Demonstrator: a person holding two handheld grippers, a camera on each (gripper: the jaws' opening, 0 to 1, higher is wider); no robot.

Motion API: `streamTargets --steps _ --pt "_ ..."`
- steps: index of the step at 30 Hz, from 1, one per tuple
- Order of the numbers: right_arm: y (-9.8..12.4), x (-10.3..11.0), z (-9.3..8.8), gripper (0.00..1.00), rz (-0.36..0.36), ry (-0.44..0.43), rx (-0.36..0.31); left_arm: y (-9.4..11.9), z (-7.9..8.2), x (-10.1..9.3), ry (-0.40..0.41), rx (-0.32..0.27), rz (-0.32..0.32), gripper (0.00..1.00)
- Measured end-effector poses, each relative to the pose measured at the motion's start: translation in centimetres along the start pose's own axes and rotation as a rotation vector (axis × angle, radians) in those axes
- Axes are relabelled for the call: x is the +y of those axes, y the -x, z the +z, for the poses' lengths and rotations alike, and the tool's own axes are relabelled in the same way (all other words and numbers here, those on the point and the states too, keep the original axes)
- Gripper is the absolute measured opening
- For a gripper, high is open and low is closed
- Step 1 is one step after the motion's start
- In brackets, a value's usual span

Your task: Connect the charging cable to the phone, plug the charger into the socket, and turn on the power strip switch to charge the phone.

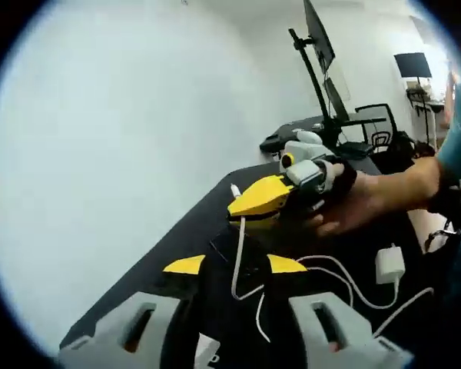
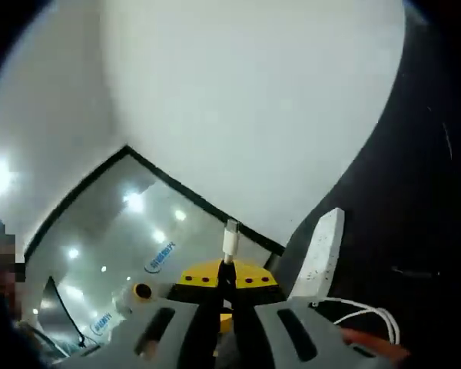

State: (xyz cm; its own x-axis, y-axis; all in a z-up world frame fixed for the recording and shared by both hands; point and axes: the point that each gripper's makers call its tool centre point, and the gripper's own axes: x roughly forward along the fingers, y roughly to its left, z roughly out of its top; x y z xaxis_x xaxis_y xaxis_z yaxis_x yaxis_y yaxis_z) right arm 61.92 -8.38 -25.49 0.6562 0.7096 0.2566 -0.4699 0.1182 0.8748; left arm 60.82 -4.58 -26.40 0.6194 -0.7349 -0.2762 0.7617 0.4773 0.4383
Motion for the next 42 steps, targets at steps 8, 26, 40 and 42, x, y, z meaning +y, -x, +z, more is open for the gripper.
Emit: streamTargets --steps 8,26,40,42 --pt "0.5 -1.6 -0.1 0.02 -0.158 -0.128 -0.025 -1.4 -0.6 -1.7 -0.176 0.074 0.121 0.13" --pt "0.9 -3.1 -1.5 0.02 -0.242 -0.132 0.048 -3.4 -1.4 -2.5 -0.212 0.106 0.076 0.0" --pt "6.3 -7.4 7.2 0.2 -0.441 0.388 -0.141 -4.6 -4.7 -7.7 0.474 0.276 -0.335 0.0" --pt "6.8 -8.3 7.9 0.2 -0.456 0.392 -0.15 -4.9 -5.6 -8.8 0.533 0.327 -0.392 0.0"
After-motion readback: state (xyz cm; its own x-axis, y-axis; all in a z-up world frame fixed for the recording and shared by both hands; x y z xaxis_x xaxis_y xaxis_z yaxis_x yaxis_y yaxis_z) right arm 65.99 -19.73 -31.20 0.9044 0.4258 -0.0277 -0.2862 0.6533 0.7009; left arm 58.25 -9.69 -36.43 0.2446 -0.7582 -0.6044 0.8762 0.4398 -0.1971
